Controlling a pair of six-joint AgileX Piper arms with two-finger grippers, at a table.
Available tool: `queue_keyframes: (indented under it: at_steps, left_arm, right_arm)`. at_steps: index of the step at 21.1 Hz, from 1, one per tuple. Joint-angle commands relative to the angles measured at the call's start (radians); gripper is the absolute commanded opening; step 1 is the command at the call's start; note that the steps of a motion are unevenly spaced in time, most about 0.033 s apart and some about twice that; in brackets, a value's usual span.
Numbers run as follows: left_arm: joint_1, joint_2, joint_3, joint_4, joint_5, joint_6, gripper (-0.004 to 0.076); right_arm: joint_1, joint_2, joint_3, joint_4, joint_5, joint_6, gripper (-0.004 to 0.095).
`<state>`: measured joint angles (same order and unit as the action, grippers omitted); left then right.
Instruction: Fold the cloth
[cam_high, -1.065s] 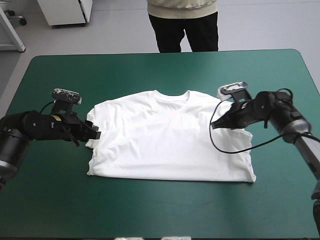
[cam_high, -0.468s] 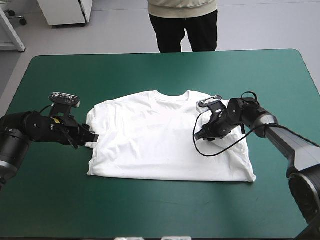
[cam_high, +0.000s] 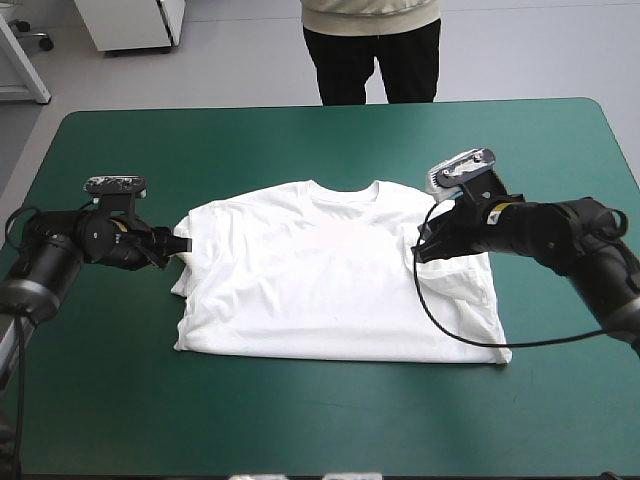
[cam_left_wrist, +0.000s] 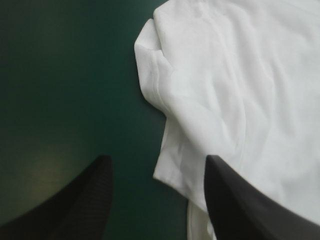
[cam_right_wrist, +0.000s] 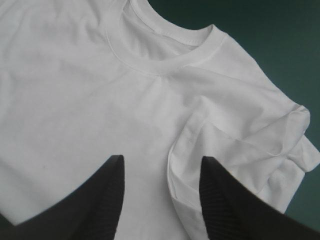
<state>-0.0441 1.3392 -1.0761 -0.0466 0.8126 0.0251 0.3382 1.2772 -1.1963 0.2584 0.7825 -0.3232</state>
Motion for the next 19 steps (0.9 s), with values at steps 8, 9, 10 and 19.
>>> queue_keyframes:
  at_steps: [8, 9, 10, 19]
  left_arm:
    - [0.126, 0.238, -0.23, -0.252, -0.111, 0.105, 0.0406]
    - [0.126, 0.26, -0.256, -0.252, -0.096, 0.107, 0.0406]
    - [0.126, 0.274, -0.262, -0.252, -0.098, 0.107, 0.0406]
    - [0.121, 0.455, -0.266, -0.283, -0.067, 0.126, 0.0384]
  right_arm:
    - [0.001, -0.09, -0.019, 0.009, 0.033, 0.005, 0.0441]
    - [0.001, -0.09, -0.019, 0.009, 0.033, 0.01, 0.0441]
    - [0.001, -0.09, -0.019, 0.009, 0.033, 0.013, 0.0441]
    - [0.001, -0.09, -0.019, 0.009, 0.038, 0.013, 0.0439]
